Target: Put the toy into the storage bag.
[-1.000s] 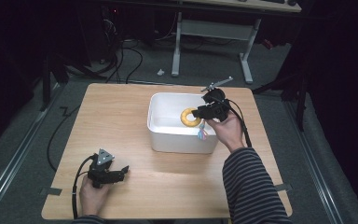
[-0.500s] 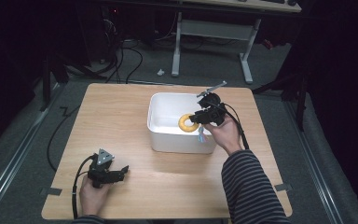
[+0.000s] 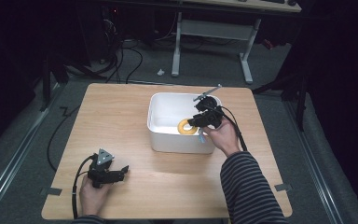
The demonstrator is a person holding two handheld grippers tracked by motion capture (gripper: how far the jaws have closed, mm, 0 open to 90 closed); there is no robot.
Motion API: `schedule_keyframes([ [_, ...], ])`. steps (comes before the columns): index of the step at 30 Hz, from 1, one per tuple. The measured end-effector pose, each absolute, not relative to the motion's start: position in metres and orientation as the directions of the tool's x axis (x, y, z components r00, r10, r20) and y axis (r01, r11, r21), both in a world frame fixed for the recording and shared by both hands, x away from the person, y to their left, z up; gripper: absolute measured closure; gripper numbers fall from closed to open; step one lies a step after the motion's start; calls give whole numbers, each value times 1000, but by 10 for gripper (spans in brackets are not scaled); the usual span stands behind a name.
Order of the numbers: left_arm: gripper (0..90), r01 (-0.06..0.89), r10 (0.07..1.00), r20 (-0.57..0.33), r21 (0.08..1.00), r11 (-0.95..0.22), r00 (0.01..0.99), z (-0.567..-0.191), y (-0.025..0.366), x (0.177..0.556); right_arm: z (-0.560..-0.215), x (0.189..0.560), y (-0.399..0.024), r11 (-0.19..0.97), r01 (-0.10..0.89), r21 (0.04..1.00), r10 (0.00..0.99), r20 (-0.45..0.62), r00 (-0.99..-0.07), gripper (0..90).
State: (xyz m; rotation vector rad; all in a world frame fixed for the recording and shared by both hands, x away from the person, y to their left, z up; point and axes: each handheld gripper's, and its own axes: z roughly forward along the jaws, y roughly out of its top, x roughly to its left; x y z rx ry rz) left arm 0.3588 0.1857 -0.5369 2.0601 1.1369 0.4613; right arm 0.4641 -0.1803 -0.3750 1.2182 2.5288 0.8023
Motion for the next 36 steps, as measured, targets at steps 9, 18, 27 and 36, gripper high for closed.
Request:
schedule_keyframes([
  [9,207,577,837,-34,740,-346,545,-537,186,359,-378,465,-179,523,650,551,769,22,-638,656],
  [18,207,577,837,-33,740,-347,546,-537,186,359,-379,466,-184,504,669,547,770,67,-635,552],
  [27,205,576,839,-29,740,-347,543,-537,185,359,-367,455,-196,478,637,605,780,40,-624,511],
  [36,205,576,839,-28,739,-349,544,-537,185,359,-351,438,-227,403,615,678,813,44,-581,504],
])
